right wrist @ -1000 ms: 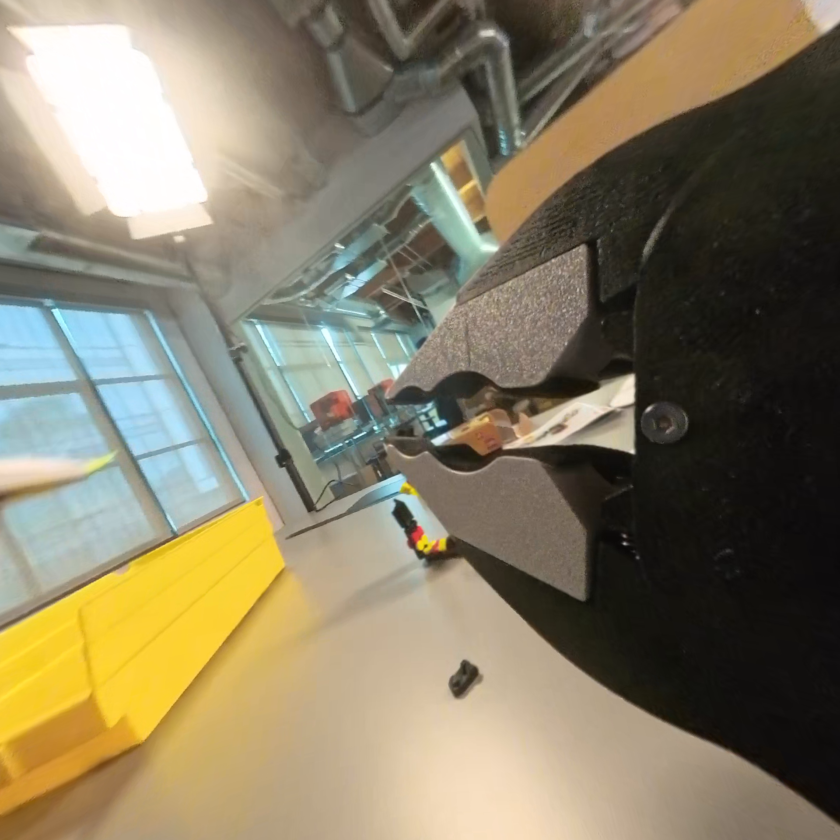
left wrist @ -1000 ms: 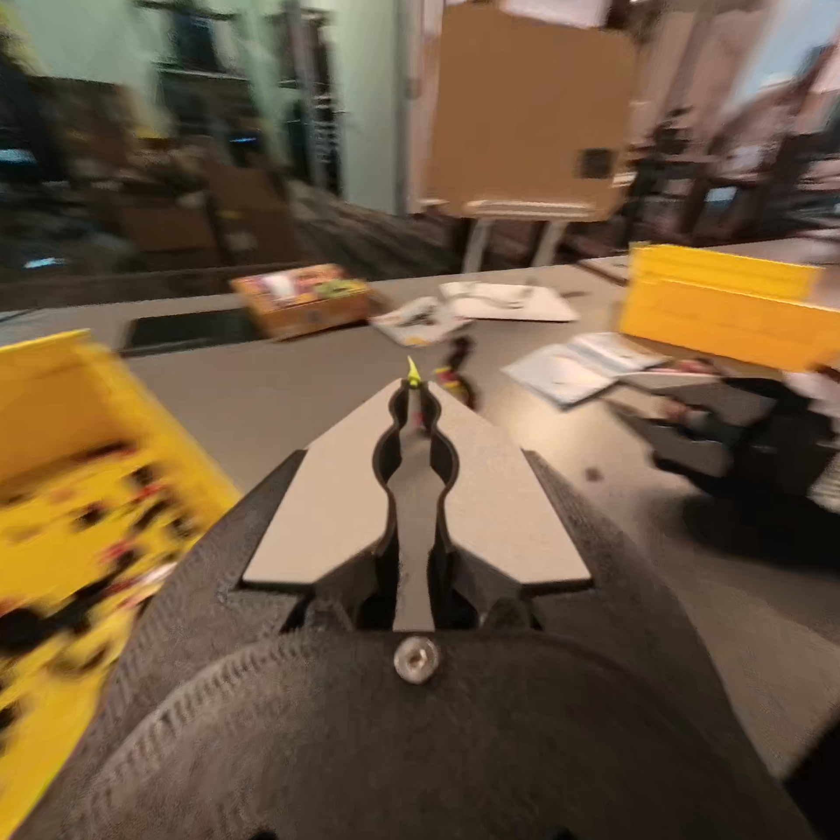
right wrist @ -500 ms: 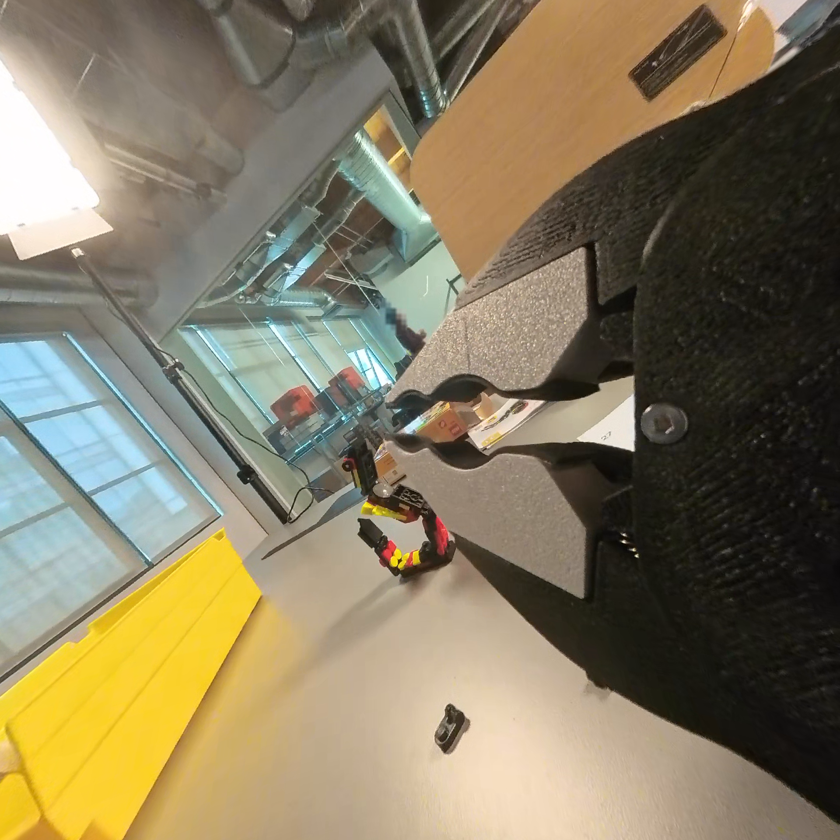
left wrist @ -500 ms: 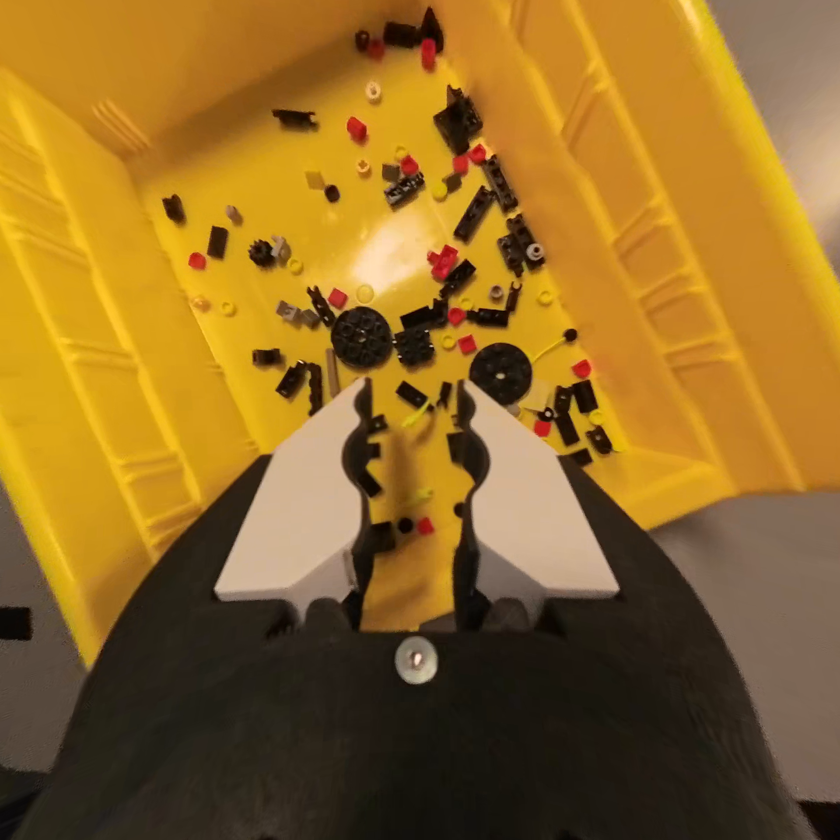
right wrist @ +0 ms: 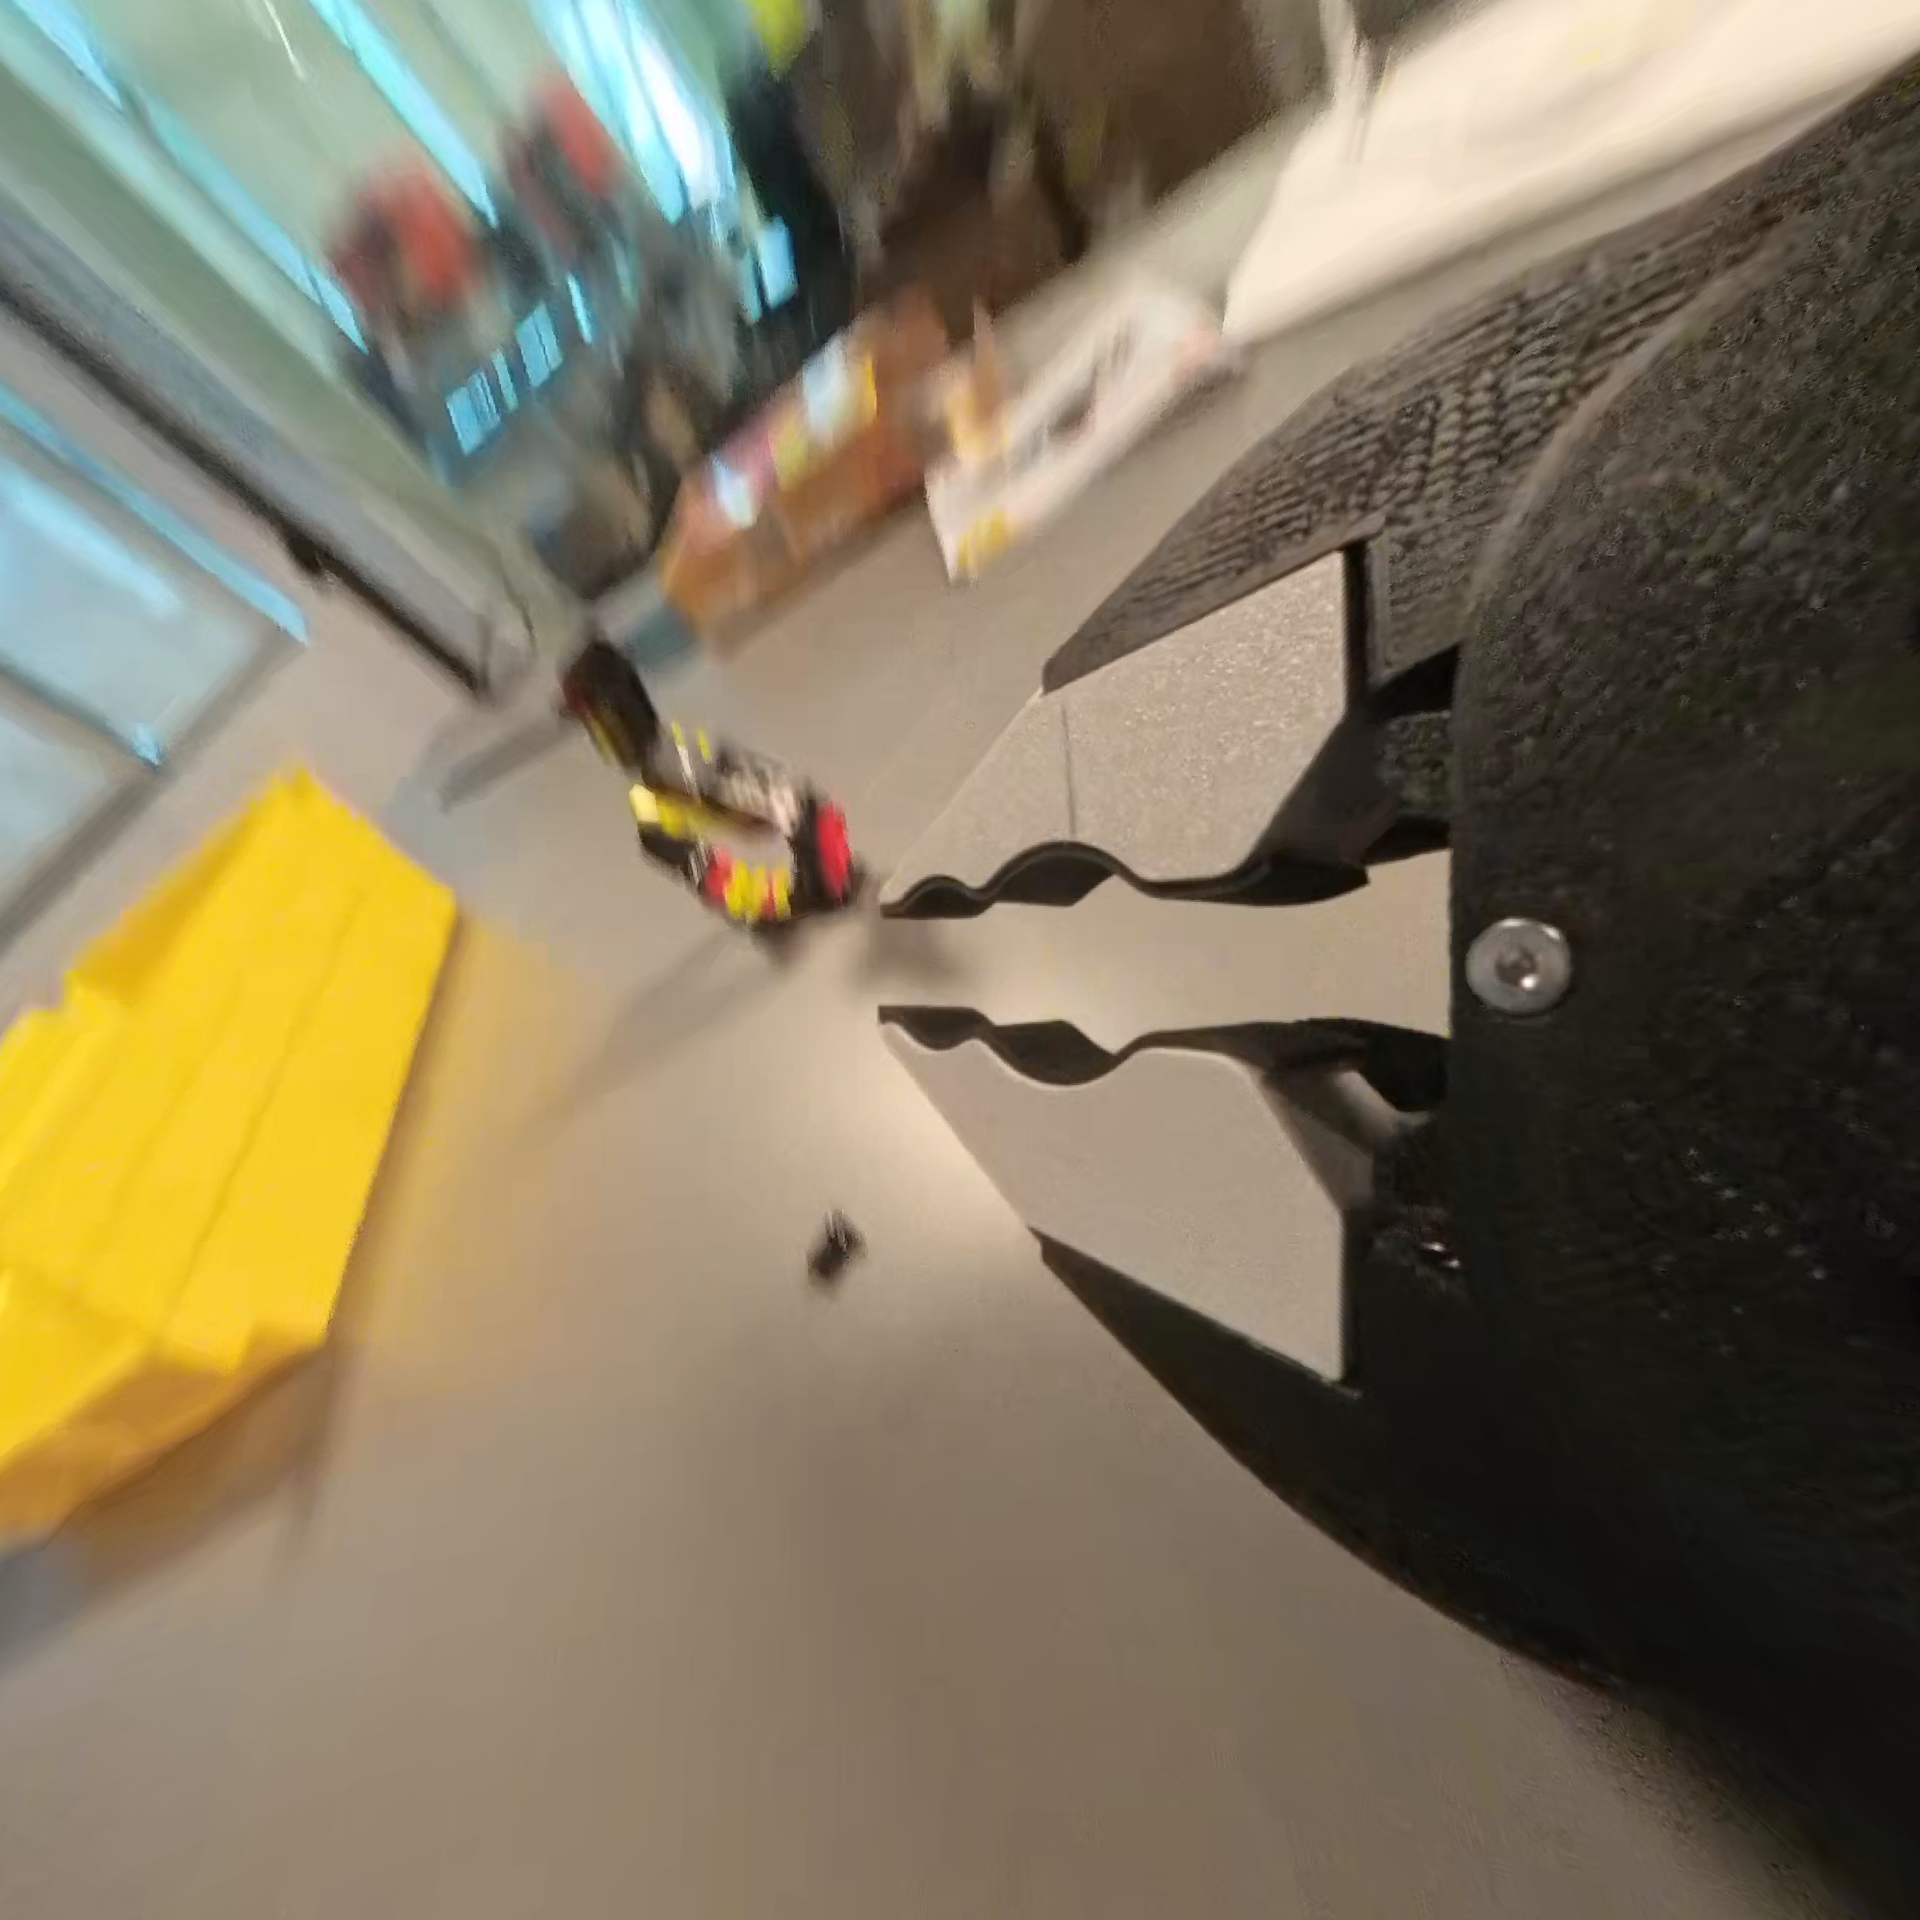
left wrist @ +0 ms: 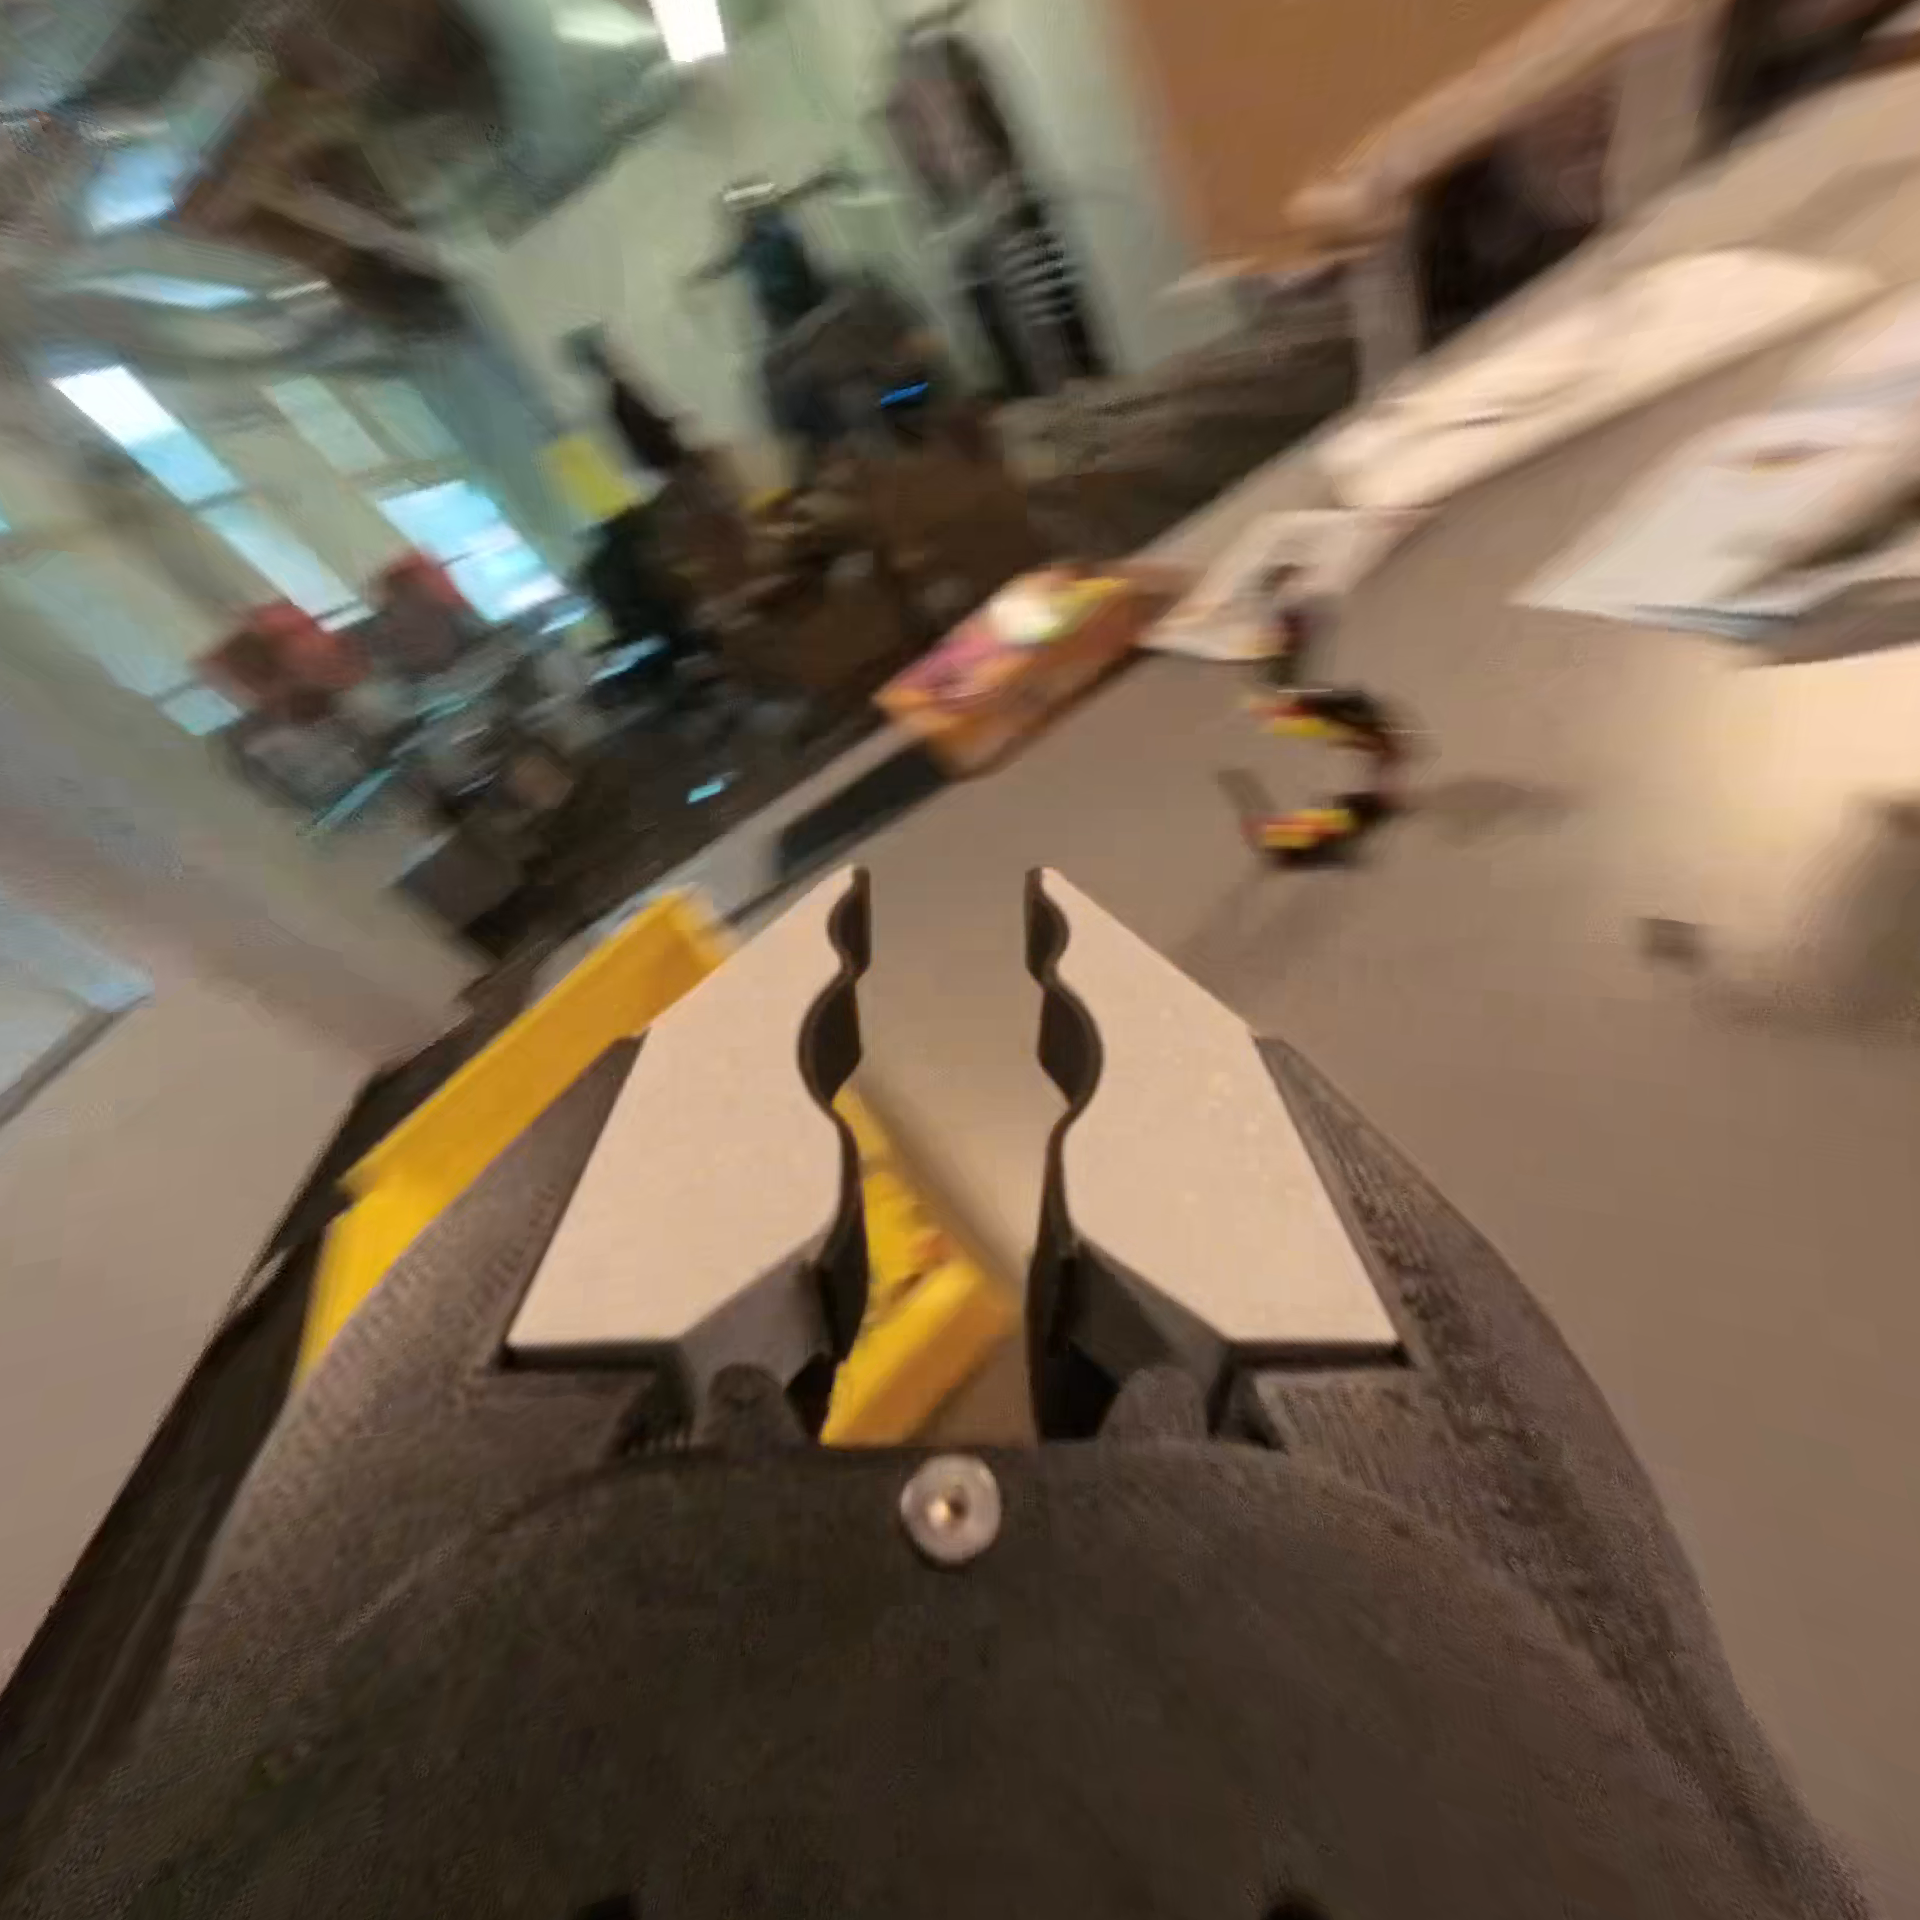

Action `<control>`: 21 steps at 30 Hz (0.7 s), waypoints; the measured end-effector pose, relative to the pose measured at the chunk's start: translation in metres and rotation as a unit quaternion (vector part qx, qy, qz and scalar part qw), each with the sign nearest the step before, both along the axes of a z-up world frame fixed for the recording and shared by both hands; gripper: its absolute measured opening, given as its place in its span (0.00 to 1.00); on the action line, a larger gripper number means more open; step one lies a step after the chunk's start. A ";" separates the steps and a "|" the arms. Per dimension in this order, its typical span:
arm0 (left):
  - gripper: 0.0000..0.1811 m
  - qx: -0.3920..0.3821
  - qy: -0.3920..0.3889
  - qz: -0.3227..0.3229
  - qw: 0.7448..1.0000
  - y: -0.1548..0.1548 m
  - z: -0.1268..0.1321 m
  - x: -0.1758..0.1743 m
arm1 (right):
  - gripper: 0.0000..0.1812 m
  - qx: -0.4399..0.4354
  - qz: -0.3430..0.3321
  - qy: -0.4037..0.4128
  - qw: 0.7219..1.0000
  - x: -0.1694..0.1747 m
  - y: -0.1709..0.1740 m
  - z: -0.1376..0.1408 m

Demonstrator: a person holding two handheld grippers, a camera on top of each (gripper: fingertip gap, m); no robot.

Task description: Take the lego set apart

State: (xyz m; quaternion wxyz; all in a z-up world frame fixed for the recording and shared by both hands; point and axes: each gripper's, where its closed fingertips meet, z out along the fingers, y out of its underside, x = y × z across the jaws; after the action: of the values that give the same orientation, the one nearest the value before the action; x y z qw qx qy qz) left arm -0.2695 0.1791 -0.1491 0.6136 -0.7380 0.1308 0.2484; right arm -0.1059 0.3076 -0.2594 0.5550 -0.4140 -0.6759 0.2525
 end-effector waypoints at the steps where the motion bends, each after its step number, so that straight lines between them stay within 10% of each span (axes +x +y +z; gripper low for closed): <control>1: 0.15 -0.026 0.005 -0.046 0.999 0.009 -0.021 0.032 | 0.10 -0.061 0.036 -0.037 0.997 0.004 -0.011 -0.012; 5: 0.15 -0.168 -0.005 -0.134 0.977 0.037 -0.115 0.104 | 0.18 -0.208 0.081 -0.149 0.963 0.024 -0.027 -0.039; 10: 0.16 -0.241 -0.179 -0.178 0.937 0.063 -0.146 0.142 | 0.19 -0.244 0.079 -0.172 0.951 0.032 -0.025 -0.045; 21: 0.04 -0.300 -0.182 -0.176 0.920 0.082 -0.173 0.142 | 0.21 -0.253 0.066 -0.197 0.945 0.034 -0.022 -0.053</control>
State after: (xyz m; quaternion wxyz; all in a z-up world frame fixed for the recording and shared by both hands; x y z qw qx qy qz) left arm -0.1276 0.2611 -0.3223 0.4107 -0.8849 0.2132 -0.0530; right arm -0.0718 0.2853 -0.3123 0.2704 -0.5369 -0.7111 0.3646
